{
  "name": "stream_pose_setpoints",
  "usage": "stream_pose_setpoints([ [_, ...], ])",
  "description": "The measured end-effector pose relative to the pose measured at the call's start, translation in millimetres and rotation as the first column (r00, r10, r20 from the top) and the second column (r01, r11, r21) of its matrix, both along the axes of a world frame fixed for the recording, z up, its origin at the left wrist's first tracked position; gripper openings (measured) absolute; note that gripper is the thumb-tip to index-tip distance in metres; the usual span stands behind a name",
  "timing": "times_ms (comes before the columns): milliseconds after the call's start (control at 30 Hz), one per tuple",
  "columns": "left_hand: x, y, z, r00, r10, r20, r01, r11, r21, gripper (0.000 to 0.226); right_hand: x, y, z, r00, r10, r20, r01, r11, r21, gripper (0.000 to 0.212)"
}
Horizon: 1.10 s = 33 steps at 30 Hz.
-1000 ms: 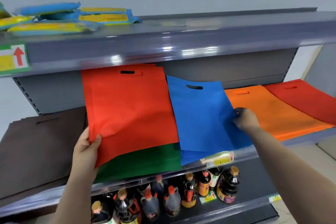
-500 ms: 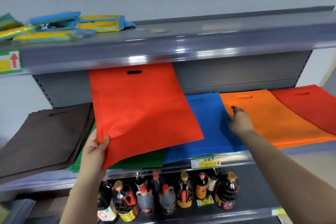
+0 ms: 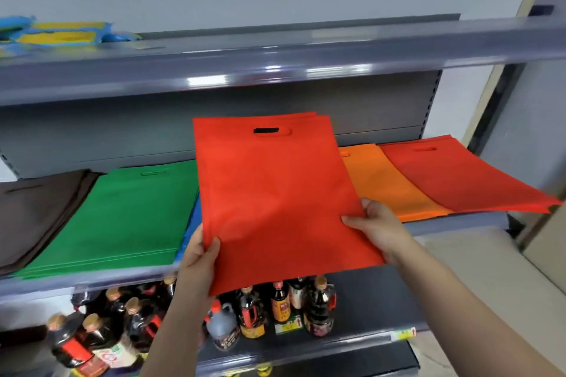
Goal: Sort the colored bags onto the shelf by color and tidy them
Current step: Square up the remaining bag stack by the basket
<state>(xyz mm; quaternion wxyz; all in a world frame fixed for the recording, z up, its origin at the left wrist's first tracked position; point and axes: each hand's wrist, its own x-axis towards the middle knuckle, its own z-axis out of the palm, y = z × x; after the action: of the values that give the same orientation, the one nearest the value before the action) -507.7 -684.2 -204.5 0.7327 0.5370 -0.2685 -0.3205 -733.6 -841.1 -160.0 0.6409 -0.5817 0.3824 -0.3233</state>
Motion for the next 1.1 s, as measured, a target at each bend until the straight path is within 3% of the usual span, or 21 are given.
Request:
stream_pose_setpoints([
  [200,-55.7,-50.6,6.1,0.985,-0.166,0.056,0.164,0.985,0.046,0.036,-79.7,-22.9,-8.8,0.987,-0.156,-0.042,0.142,0.96,-0.24,0.024],
  [600,-125.7,-191.6,21.6,0.927,-0.327,0.186,0.312,0.944,0.107,0.032,-168.7,-110.9,0.4,0.861,-0.484,-0.155,0.401,0.833,-0.381,0.024],
  [800,-155.9,-241.7,25.8,0.886,-0.371,0.279,0.321,0.924,0.208,0.032,-210.4,-160.0,10.7,0.752,-0.556,-0.354,0.354,0.794,-0.495,0.013],
  [1100,-235.7,-293.3,24.6,0.838,-0.319,0.444,0.172,0.925,0.34,0.024,-275.1,-230.0,5.4,0.72,-0.505,-0.476,0.254,0.83,-0.496,0.018],
])
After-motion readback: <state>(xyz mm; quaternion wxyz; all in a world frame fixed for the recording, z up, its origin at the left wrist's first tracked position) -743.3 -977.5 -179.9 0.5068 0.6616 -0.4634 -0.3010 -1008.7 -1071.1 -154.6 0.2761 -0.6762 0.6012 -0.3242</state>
